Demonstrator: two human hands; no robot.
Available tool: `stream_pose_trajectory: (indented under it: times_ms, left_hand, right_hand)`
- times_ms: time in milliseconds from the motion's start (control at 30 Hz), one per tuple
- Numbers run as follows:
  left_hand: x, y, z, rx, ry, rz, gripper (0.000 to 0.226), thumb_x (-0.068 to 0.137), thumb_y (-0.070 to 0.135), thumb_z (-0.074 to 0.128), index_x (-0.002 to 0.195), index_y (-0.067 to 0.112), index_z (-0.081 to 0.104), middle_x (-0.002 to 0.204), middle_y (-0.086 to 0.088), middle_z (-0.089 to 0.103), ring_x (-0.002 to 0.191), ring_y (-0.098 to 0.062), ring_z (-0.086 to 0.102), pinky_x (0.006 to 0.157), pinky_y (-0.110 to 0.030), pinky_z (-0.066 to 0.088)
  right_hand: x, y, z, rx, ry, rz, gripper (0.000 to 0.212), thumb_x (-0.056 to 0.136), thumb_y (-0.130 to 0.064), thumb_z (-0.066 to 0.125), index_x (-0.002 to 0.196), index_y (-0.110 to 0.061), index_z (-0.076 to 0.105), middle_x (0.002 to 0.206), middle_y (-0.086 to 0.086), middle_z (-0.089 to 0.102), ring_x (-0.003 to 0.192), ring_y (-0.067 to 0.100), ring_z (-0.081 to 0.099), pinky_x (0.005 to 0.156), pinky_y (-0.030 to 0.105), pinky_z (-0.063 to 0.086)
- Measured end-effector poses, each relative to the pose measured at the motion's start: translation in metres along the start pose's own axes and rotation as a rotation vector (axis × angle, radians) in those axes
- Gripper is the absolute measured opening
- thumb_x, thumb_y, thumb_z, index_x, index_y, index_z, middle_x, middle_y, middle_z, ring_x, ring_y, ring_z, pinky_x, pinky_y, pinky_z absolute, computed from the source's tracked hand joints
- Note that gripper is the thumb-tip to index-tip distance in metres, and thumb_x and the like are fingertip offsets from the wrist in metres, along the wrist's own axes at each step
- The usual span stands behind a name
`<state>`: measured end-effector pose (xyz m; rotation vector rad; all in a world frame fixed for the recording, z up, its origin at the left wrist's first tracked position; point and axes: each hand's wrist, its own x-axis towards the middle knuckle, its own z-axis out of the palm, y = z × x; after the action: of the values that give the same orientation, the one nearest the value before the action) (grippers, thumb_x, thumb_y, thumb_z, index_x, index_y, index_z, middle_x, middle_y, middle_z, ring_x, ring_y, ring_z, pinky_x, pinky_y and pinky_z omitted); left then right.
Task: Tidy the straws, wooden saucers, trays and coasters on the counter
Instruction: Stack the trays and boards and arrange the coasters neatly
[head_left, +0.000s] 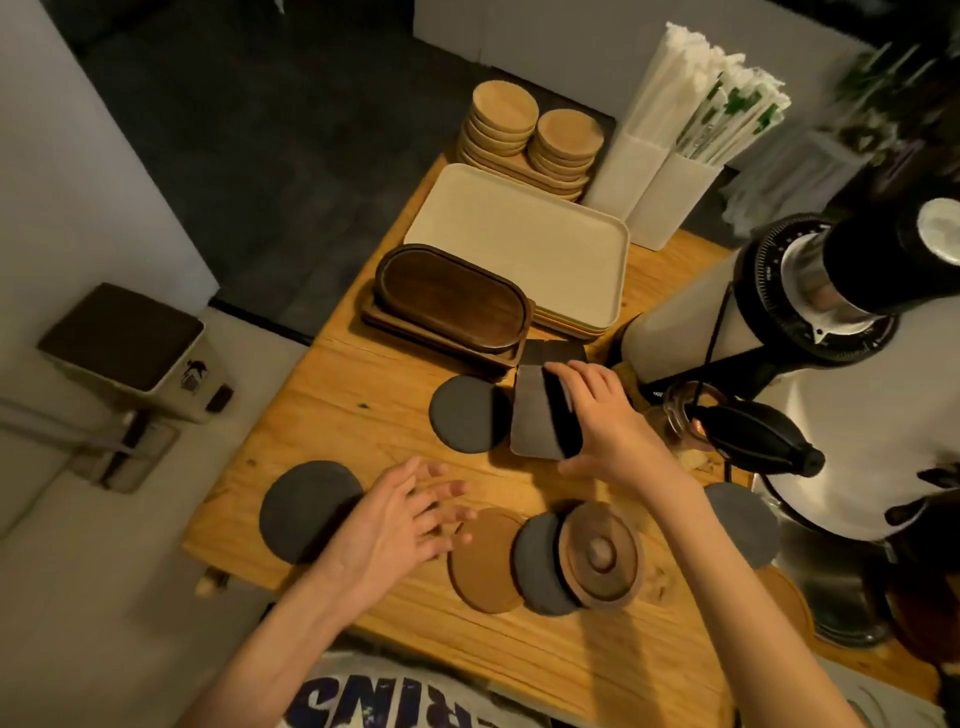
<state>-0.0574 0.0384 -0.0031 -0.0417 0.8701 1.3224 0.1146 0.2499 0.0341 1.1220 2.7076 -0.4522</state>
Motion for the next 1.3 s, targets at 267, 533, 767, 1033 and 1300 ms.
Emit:
stream_pose_trajectory:
  times_ms: [267,533,767,1033,1300]
  left_hand:
    - [-0.010,-0.001,-0.015,-0.066,0.089,0.049,0.042,0.082,0.042,0.059,0.111,0.011,0.058,0.100,-0.016,0.068,0.081,-0.028,0.067,0.068,-0.041,0.056]
    - [-0.014,-0.013,-0.017,-0.114,0.083,0.079,0.042,0.085,0.042,0.058,0.112,0.011,0.059,0.086,-0.012,0.065,0.078,-0.028,0.063,0.071,-0.042,0.053]
    - [-0.015,-0.023,-0.014,-0.125,0.048,0.089,0.042,0.084,0.044,0.059,0.104,0.007,0.062,0.064,-0.007,0.046,0.064,-0.026,0.054,0.069,-0.041,0.050]
    - [-0.016,-0.030,-0.011,-0.134,0.000,0.077,0.044,0.088,0.045,0.054,0.101,0.005,0.066,0.050,-0.002,0.037,0.053,-0.023,0.045,0.069,-0.041,0.047]
    - [-0.020,-0.033,-0.013,-0.134,-0.051,0.043,0.048,0.091,0.048,0.048,0.090,0.004,0.070,0.034,0.005,0.030,0.033,-0.014,0.034,0.055,-0.032,0.047]
  right_hand:
    - [0.043,0.019,0.004,0.019,-0.053,0.039,0.122,0.057,-0.026,0.093,0.153,-0.023,0.018,0.156,0.004,0.024,0.145,0.026,0.015,0.115,0.048,0.029]
    - [0.064,0.028,0.002,-0.034,-0.145,-0.007,0.125,0.056,-0.023,0.094,0.153,-0.023,0.016,0.157,0.005,0.024,0.146,0.028,0.016,0.119,0.048,0.022]
    - [0.074,0.027,0.001,-0.046,-0.175,0.030,0.126,0.057,-0.017,0.092,0.154,-0.021,0.012,0.159,0.007,0.021,0.147,0.029,0.015,0.118,0.047,0.022]
    - [0.075,0.026,0.000,-0.018,-0.185,0.039,0.122,0.064,-0.007,0.087,0.156,-0.022,0.009,0.162,0.009,0.012,0.150,0.031,0.007,0.118,0.047,0.022]
    - [0.058,0.021,0.010,-0.067,0.018,0.001,0.097,0.076,-0.015,0.081,0.154,-0.025,0.024,0.162,0.012,0.017,0.148,0.031,0.014,0.111,0.051,0.039]
